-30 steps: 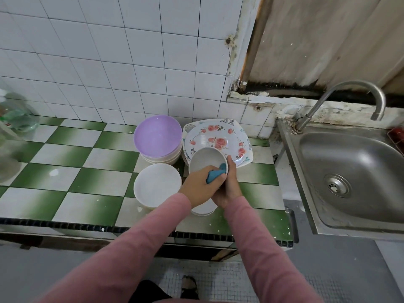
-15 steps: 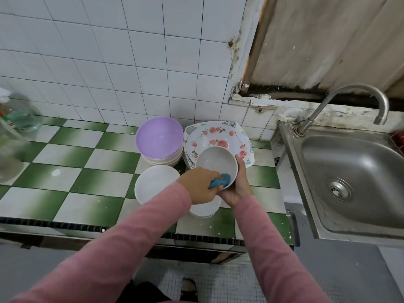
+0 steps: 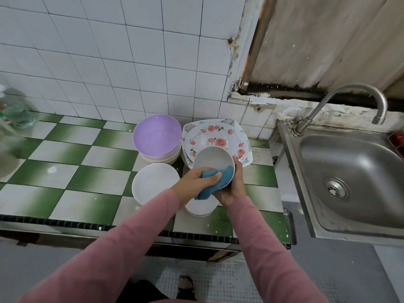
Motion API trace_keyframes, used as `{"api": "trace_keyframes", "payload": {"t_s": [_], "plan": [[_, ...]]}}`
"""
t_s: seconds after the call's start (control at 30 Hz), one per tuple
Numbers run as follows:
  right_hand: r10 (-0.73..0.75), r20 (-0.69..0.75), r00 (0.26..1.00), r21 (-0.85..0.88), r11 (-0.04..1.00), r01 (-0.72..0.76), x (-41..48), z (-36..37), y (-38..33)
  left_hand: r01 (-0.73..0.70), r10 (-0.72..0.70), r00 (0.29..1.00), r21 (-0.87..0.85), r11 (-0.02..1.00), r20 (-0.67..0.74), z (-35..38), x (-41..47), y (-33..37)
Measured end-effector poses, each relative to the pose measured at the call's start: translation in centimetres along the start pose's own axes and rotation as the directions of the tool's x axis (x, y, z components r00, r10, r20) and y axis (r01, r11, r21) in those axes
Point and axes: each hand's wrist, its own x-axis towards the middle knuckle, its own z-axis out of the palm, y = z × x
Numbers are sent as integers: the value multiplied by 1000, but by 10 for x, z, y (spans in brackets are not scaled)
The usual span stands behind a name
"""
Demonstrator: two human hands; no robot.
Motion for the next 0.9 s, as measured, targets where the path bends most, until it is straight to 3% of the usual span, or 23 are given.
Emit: {"api": "trace_keyframes", "payload": {"t_s": [0.07, 0.17, 0.27, 0.37, 0.5, 0.7, 0.8, 0.9], "plan": [[12, 16, 1000, 28, 1000, -12, -1, -2, 0, -27, 18, 998, -163, 986, -58, 0, -1, -7], [11, 13, 1000, 128, 992, -13, 0, -1, 0, -157, 31, 933, -331, 931, -357, 6, 1, -7], [13, 8, 1000, 152, 988, -15, 0, 3, 2, -307, 199, 744, -62, 950, -638, 9, 1, -7], [38, 52, 998, 145, 988, -45, -3, 8, 12, -348, 383, 672, 186, 919, -634, 10, 1, -14], [61, 42, 997, 123, 990, -66, -6, 12, 20, -295, 455, 703, 358, 886, -546, 11, 6, -28], [50, -17, 999, 88, 995, -48, -12, 17, 28, -102, 315, 814, 414, 905, -488, 18, 8, -33], [43, -38, 998, 85, 996, -39, -15, 15, 25, -116, 256, 924, 431, 895, -285, 14, 7, -33], [67, -50, 996, 93, 994, -62, -17, 8, 29, -98, 163, 984, 542, 835, -73, 2, 6, -29]]}}
